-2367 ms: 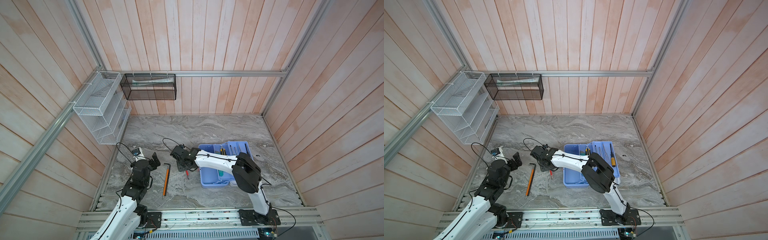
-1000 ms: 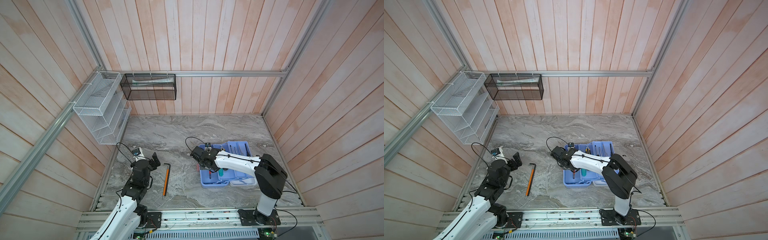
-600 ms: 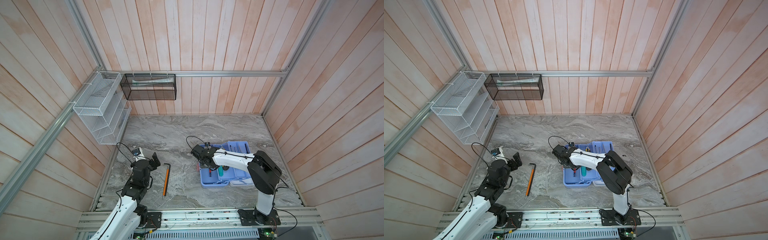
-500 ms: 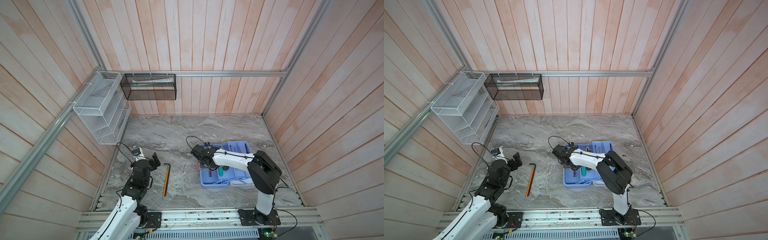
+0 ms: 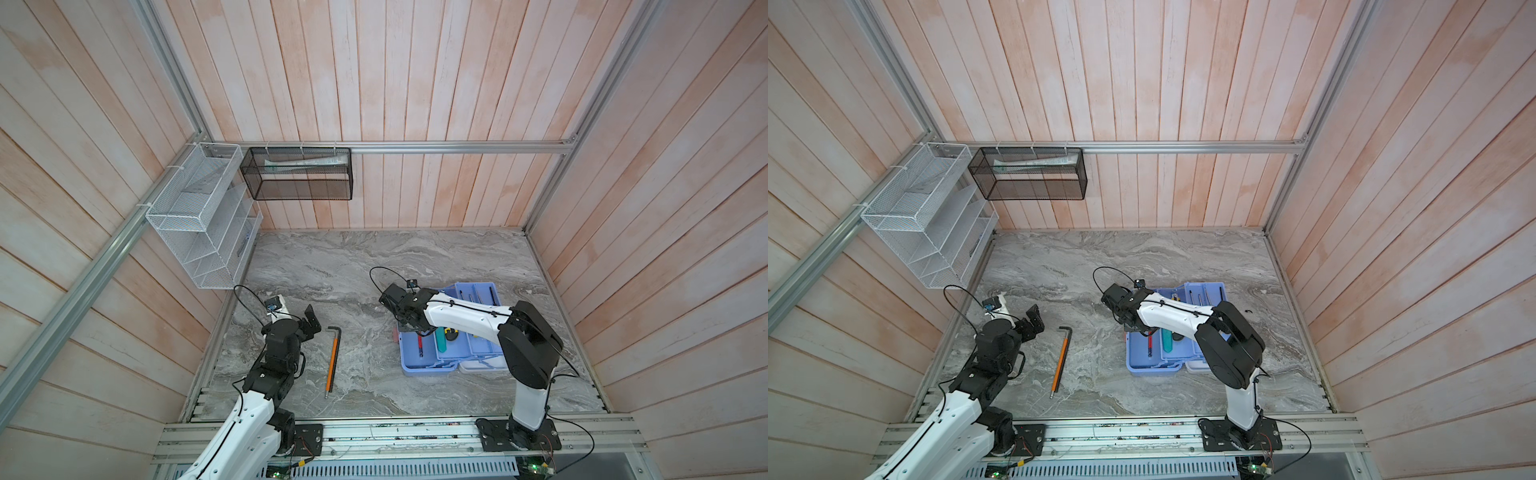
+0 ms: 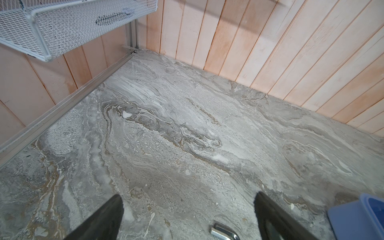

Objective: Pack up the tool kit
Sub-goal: 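Move the right gripper back over the orange and black hex keys, then lower the right gripper and close it on the black hex key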

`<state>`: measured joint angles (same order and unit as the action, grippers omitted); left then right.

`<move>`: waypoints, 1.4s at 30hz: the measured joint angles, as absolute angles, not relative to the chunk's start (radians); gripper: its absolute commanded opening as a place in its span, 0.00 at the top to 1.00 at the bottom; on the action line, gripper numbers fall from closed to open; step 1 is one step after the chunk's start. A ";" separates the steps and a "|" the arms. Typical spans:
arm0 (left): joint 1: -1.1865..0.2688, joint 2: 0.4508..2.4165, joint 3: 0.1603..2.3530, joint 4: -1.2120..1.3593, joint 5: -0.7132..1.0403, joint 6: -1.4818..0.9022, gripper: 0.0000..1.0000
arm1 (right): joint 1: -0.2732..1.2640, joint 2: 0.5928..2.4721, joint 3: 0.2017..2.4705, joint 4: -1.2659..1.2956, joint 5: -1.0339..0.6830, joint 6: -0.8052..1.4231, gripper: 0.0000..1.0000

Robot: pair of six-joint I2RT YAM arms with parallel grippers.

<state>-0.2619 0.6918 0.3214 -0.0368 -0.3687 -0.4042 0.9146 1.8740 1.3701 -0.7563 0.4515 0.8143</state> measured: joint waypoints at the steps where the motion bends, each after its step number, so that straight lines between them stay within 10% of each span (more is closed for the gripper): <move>1: -0.262 0.692 0.321 -0.037 -0.368 -0.404 0.00 | 0.920 1.859 1.384 -0.762 0.456 0.813 0.78; 10: -0.262 0.692 0.321 -0.037 -0.369 -0.404 0.00 | 0.996 1.747 1.454 -0.582 0.355 0.731 0.71; 42: -0.262 0.650 0.312 -0.037 -0.373 -0.405 0.00 | 1.224 2.295 1.834 -0.592 0.128 0.768 0.54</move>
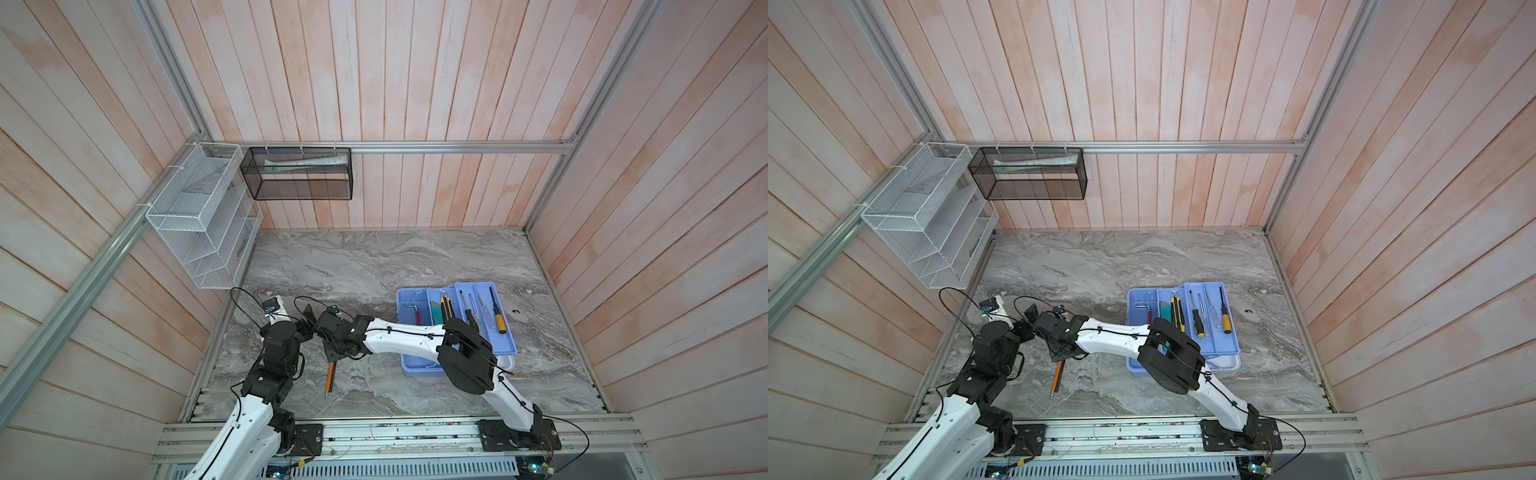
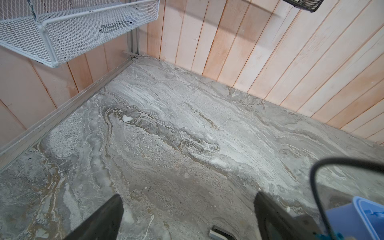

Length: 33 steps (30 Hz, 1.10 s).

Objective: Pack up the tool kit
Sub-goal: 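Lower the right gripper and close it on the black hex key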

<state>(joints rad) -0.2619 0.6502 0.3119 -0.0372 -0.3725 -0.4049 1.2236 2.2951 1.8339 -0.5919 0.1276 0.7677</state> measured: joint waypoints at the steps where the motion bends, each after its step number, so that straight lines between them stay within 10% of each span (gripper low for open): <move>1: -0.262 0.650 0.311 -0.038 -0.375 -0.405 0.00 | 1.224 2.299 1.838 -0.596 0.126 0.768 0.54; 33: -0.261 0.647 0.308 -0.045 -0.379 -0.409 0.00 | 1.142 2.173 1.662 -0.685 0.237 0.731 0.55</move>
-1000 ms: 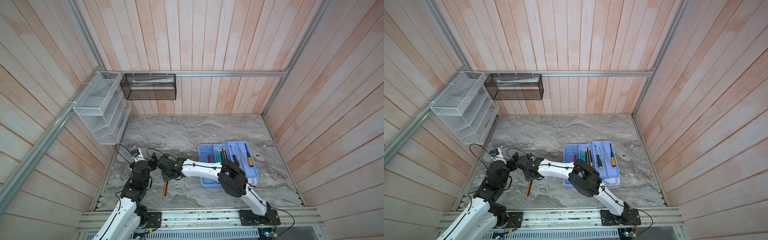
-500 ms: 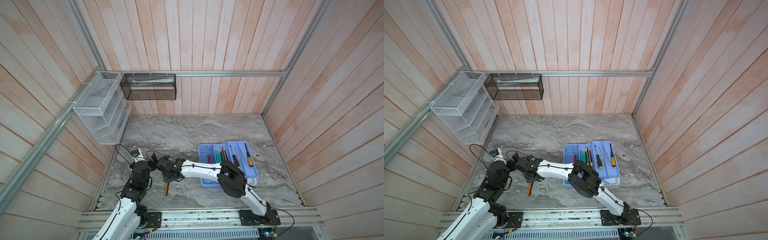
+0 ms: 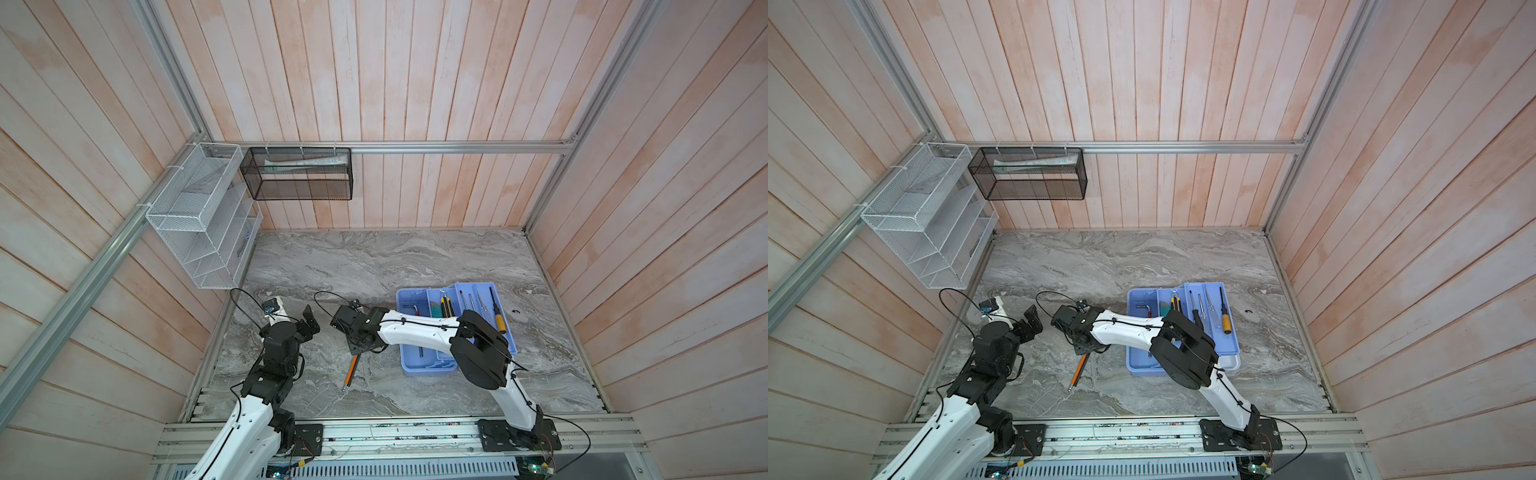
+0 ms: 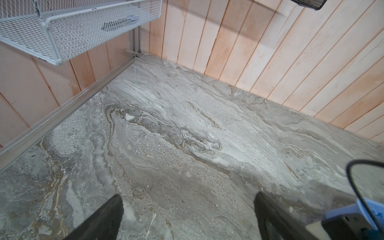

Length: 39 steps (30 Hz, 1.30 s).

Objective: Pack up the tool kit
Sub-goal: 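Lower the right gripper and close it on the black hex key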

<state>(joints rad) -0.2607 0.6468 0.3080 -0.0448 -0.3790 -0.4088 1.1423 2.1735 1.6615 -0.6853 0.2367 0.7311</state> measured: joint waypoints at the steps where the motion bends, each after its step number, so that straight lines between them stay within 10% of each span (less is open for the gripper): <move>1: -0.261 0.647 0.308 -0.045 -0.379 -0.409 0.00 | 1.140 2.160 1.647 -0.678 0.239 0.731 0.55; 39: -0.261 0.651 0.308 -0.044 -0.376 -0.409 0.00 | 1.111 2.061 1.433 -0.473 0.121 0.842 0.71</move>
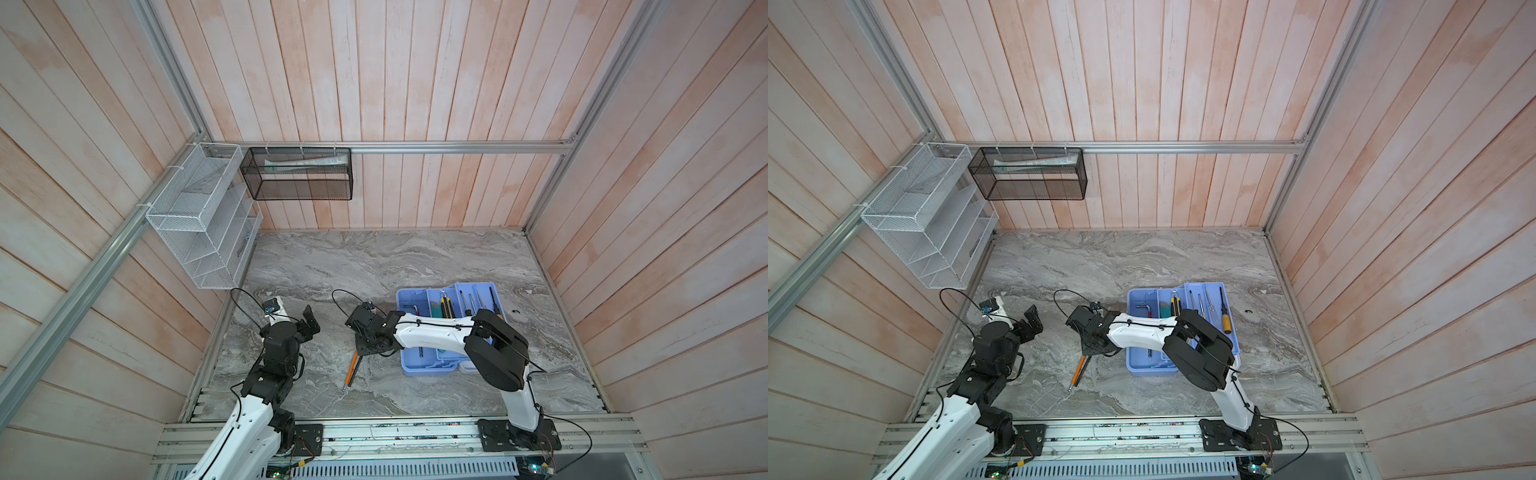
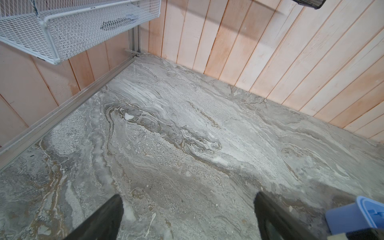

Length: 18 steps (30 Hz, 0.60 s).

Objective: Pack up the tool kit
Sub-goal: 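Lower the right gripper and close it on the black hex key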

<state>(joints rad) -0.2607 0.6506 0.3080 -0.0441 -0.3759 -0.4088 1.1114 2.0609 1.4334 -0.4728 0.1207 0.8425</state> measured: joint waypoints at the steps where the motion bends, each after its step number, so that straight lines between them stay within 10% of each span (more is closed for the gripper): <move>1: -0.261 0.652 0.308 -0.044 -0.376 -0.408 0.00 | 1.111 2.062 1.435 -0.474 0.120 0.842 0.71; 18: -0.261 0.653 0.308 -0.044 -0.376 -0.409 0.00 | 1.124 2.304 1.835 -0.663 0.145 0.745 0.67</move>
